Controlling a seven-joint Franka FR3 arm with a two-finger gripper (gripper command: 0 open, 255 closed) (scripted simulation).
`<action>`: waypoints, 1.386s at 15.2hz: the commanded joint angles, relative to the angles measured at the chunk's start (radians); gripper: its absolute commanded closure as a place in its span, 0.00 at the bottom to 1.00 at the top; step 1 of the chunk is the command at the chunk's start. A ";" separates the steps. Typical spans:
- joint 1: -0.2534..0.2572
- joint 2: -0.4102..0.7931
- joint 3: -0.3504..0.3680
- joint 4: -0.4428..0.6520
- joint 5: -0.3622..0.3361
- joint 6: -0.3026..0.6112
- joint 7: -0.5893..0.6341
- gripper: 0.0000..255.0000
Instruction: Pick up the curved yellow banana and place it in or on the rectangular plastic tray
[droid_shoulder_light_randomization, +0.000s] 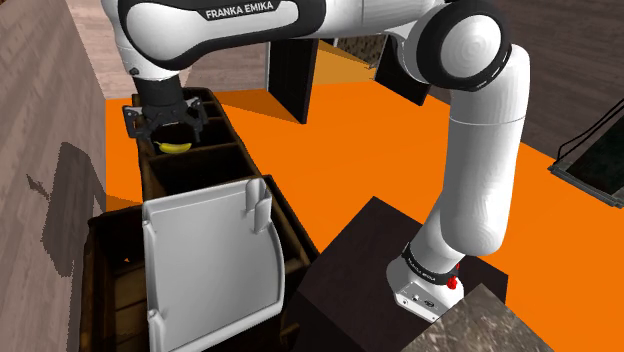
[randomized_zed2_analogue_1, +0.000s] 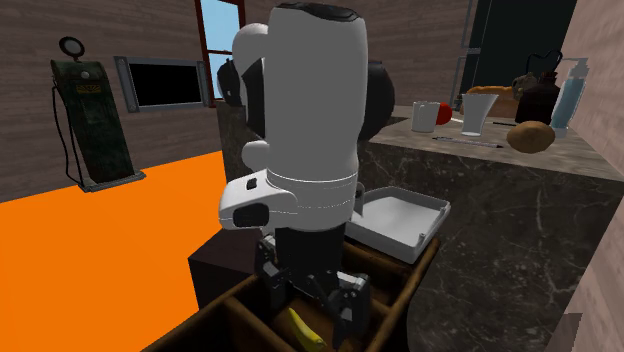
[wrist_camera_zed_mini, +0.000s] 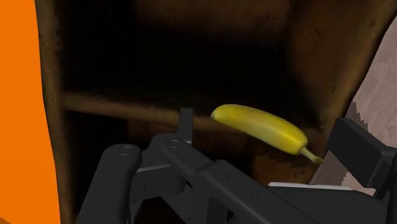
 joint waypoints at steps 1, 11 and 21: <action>-0.002 0.001 -0.001 -0.019 -0.001 0.020 0.002 0.00; -0.002 0.001 -0.001 -0.019 -0.001 0.020 0.002 1.00; -0.001 -0.002 0.000 0.003 0.001 -0.005 -0.001 1.00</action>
